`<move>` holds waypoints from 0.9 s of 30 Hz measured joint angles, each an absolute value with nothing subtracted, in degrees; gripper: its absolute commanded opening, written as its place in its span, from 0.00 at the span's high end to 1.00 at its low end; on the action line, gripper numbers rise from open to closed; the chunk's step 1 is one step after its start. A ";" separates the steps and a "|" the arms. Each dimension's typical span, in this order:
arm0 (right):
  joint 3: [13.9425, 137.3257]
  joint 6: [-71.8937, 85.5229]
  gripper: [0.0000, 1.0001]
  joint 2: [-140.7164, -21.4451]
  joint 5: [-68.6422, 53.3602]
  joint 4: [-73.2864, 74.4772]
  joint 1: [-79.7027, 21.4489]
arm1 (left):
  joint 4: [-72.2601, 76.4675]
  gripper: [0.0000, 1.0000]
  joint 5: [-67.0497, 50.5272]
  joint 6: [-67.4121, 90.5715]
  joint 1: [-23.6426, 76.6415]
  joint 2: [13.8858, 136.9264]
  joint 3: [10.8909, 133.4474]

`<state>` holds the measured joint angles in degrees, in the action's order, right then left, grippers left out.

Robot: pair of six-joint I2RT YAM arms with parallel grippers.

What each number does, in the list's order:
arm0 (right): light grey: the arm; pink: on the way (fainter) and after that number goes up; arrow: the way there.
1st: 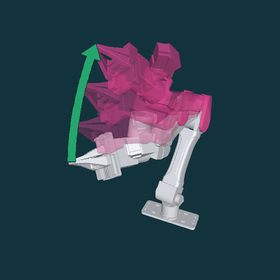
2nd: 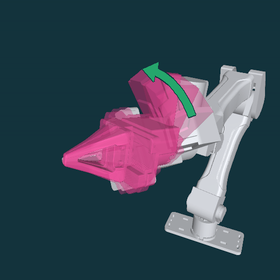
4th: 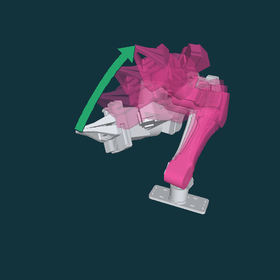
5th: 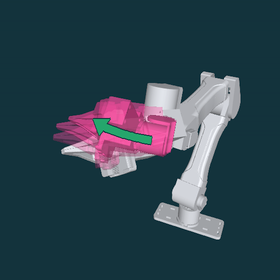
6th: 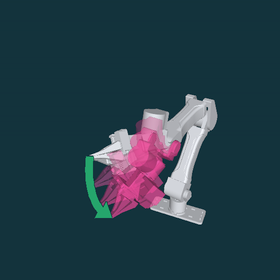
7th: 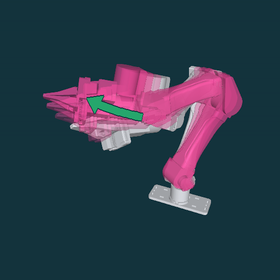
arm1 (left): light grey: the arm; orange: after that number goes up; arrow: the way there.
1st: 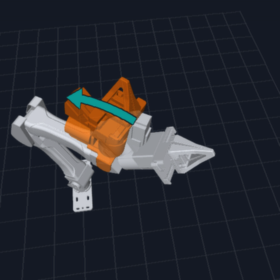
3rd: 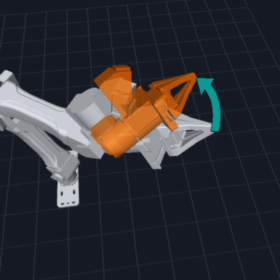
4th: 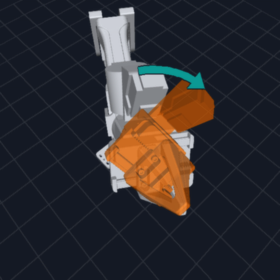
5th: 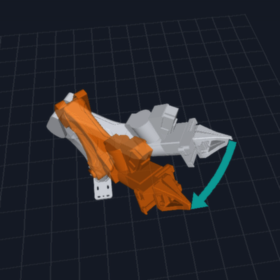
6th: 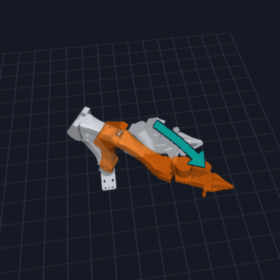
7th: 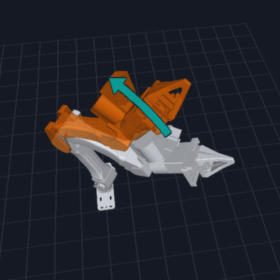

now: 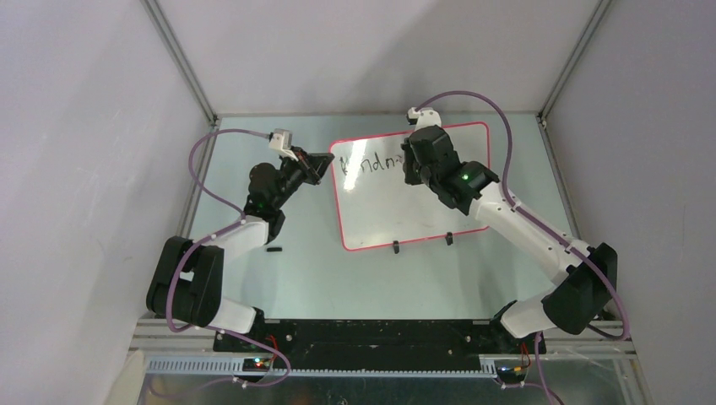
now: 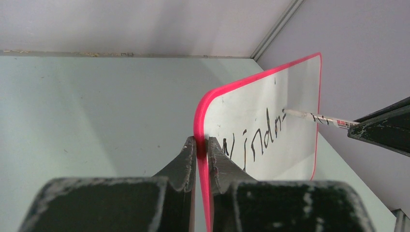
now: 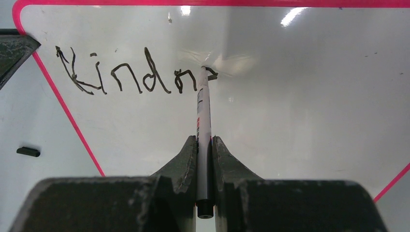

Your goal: Write a sentence on the whiteboard

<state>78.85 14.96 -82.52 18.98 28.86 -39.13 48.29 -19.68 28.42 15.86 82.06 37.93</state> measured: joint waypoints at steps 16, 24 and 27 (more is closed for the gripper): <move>79.11 14.94 1.00 -82.76 18.52 30.09 -40.10 | 48.29 1.00 -19.70 28.42 15.86 82.04 37.93; 79.11 14.94 1.00 -82.81 18.55 31.59 -40.38 | 48.29 1.00 -19.70 28.42 15.86 82.04 37.93; 79.11 14.94 1.00 -82.81 18.55 32.14 -40.38 | 48.29 1.00 -19.70 28.42 15.86 82.04 37.93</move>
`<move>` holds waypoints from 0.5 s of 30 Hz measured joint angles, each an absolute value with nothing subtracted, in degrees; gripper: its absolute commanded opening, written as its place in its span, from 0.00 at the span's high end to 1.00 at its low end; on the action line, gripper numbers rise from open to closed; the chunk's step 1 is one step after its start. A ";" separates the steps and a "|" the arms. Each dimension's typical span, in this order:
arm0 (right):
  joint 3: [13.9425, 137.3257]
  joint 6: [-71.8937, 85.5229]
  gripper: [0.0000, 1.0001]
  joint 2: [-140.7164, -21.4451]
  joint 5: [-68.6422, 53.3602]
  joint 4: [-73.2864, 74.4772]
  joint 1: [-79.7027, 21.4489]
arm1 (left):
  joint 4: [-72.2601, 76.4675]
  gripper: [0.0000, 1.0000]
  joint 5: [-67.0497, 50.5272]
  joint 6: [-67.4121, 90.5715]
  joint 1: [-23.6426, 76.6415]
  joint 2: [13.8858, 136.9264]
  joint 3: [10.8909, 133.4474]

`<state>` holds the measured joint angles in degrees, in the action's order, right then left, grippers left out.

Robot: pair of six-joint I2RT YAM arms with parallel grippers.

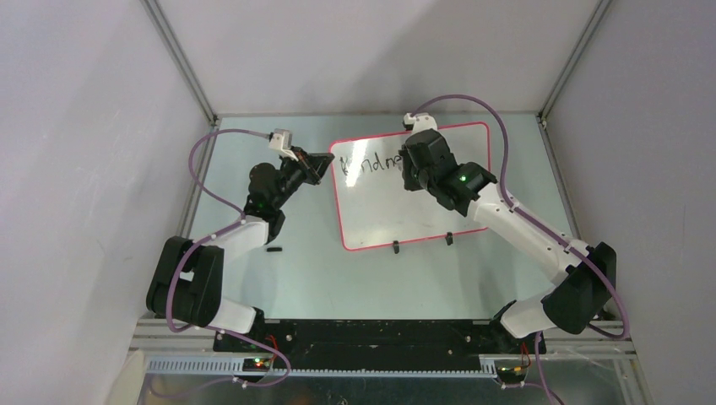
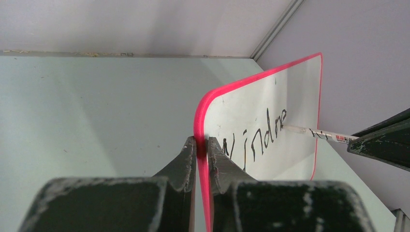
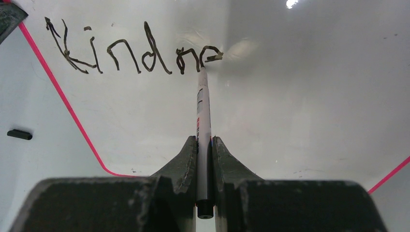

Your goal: Write a sentence on the whiteboard

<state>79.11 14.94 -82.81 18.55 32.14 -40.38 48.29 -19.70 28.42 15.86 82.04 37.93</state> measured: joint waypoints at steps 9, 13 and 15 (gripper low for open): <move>79.11 14.98 1.00 -82.78 18.83 33.26 -40.36 | 48.27 1.00 -19.70 28.42 15.86 81.95 37.89; 79.11 14.98 1.00 -82.52 19.42 34.06 -40.14 | 48.31 1.00 -19.73 28.42 15.86 81.95 37.82; 79.09 15.00 1.00 -82.26 20.12 34.33 -39.97 | 48.31 1.00 -19.73 28.42 15.86 81.93 37.82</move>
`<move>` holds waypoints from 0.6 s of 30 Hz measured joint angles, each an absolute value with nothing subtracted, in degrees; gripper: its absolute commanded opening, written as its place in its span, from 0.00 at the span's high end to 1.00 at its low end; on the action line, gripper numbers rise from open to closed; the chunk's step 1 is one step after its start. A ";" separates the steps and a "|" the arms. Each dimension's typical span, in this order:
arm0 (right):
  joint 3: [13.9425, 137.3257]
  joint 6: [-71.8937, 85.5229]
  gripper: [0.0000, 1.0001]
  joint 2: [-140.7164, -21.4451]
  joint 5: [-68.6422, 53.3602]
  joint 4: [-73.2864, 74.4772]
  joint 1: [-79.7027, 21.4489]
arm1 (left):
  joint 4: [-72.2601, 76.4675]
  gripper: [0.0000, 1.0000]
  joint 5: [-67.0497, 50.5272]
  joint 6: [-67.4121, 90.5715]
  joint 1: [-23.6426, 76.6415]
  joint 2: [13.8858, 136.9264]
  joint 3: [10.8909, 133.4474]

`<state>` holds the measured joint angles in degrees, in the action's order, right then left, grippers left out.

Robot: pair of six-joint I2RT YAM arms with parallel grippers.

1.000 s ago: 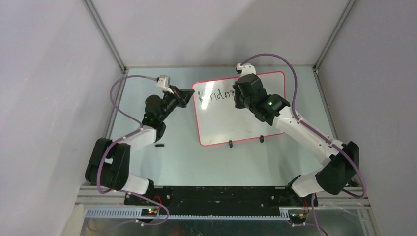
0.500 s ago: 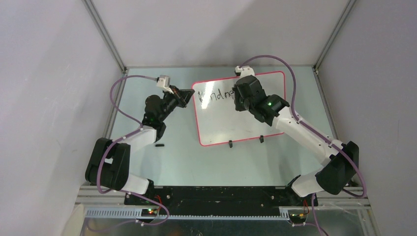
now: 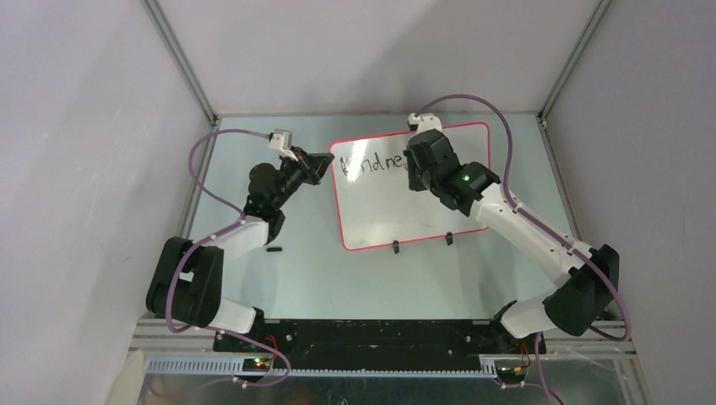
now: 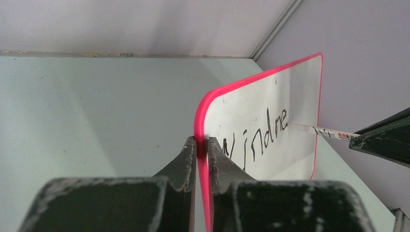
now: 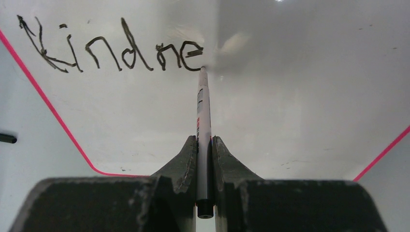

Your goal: Write a sentence on the whiteboard

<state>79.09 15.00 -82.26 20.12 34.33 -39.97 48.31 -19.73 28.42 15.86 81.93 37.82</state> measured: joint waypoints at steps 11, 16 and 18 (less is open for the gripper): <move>75.29 14.94 1.00 -75.96 18.22 32.16 -39.46 | 48.29 1.00 -19.77 28.42 15.97 81.65 37.82; 72.97 14.96 1.00 -69.49 14.74 29.71 -39.46 | 48.03 1.00 -19.73 28.10 15.99 81.56 37.82; 72.97 14.96 1.00 -67.44 13.96 28.62 -39.48 | 47.88 1.00 -19.70 27.90 15.99 81.47 37.82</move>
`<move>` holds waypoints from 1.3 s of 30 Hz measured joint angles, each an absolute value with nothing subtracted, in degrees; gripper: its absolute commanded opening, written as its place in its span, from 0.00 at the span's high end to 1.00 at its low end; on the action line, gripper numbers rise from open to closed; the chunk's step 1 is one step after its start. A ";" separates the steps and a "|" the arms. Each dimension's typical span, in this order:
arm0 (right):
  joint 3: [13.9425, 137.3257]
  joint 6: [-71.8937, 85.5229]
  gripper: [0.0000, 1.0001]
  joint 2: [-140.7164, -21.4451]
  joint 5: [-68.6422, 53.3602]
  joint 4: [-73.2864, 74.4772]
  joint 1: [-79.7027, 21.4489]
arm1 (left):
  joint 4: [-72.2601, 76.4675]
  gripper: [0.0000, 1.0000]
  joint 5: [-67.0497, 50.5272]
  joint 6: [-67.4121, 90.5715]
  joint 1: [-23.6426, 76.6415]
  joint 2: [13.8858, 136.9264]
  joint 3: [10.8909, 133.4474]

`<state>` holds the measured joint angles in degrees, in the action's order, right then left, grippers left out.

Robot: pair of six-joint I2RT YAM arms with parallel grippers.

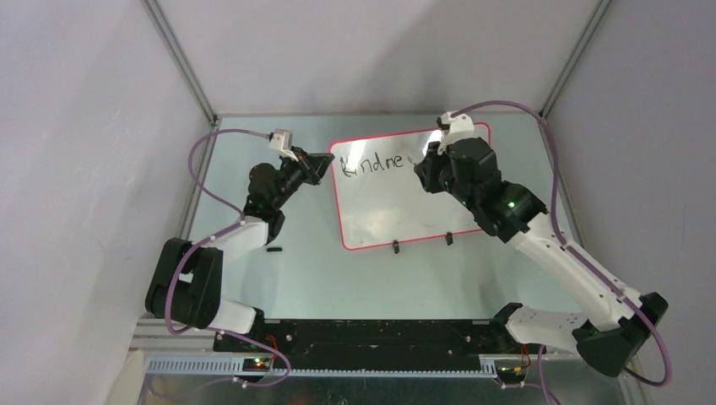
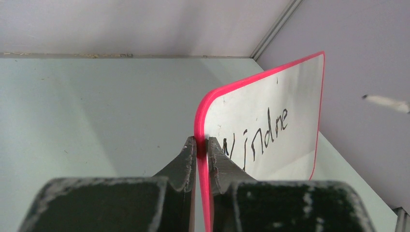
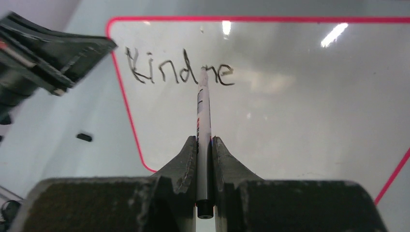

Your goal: Write a sentence on the whiteboard

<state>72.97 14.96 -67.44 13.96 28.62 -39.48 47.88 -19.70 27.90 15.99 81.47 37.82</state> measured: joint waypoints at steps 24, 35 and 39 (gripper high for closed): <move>85.08 9.17 1.00 -67.85 11.62 23.99 -34.85 | 47.29 1.00 -18.96 25.56 16.51 79.02 36.53; 66.65 10.74 1.00 -63.11 11.07 19.51 -34.24 | 49.78 1.00 -13.23 23.53 19.29 78.74 34.85; 66.63 10.90 1.00 -63.00 11.03 18.22 -34.11 | 50.41 1.00 -11.38 22.37 21.56 78.74 34.85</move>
